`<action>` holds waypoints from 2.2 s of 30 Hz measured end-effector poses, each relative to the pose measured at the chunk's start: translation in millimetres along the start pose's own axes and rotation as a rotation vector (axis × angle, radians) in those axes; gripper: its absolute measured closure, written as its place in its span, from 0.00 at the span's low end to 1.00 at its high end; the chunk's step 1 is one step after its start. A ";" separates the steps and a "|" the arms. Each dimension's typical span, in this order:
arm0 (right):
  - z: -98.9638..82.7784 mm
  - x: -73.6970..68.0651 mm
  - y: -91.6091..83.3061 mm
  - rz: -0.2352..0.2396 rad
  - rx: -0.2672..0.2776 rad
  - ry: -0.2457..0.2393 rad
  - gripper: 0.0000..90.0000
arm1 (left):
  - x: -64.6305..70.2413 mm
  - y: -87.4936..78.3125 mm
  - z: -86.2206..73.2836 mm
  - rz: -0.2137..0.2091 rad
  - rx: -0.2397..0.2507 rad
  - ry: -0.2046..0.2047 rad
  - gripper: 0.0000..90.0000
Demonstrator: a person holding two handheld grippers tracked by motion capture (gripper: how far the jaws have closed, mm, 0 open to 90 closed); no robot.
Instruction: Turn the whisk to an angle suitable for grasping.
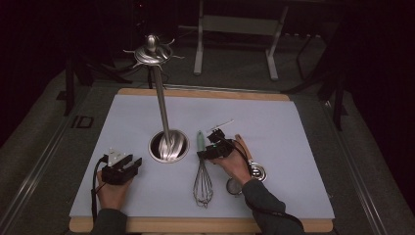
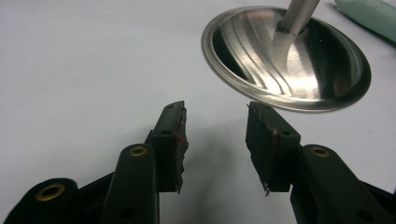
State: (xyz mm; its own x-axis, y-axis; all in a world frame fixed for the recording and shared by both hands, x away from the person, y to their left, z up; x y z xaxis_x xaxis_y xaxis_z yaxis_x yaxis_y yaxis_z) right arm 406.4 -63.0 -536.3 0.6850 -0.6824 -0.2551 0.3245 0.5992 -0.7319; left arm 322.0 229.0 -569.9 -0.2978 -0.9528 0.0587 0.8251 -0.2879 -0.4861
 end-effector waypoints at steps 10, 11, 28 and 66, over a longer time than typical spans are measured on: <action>-2.8 2.9 21.3 -0.002 -0.078 0.019 0.57 | 0.4 -0.2 0.1 -0.002 0.003 0.003 0.64; -2.4 2.1 21.8 -0.003 -0.083 0.016 0.58 | 0.3 -0.2 0.0 -0.001 0.003 0.004 0.64; 9.4 -12.0 35.8 0.090 -0.197 0.126 0.72 | 2.0 0.1 -0.1 0.007 -0.001 0.021 0.63; 43.9 -9.8 -41.1 0.068 0.078 0.068 0.77 | -0.1 0.2 0.0 0.003 0.000 -0.003 0.63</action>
State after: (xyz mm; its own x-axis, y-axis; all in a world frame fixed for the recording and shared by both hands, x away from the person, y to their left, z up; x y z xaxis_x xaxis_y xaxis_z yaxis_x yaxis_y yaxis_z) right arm 415.0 -62.5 -476.1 0.6623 -0.6645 -0.3462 0.3306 0.6738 -0.6608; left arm 322.2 229.0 -570.1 -0.2940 -0.9539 0.0597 0.8261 -0.2850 -0.4862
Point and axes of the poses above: each handheld gripper's, and its own axes: y roughly forward along the jaws, z roughly out of its top, x roughly to its right, the point moved 5 cm from there along y, roughly forward along the jaws, and after that the axes turned 6 degrees about x, right-handed, at the moved point
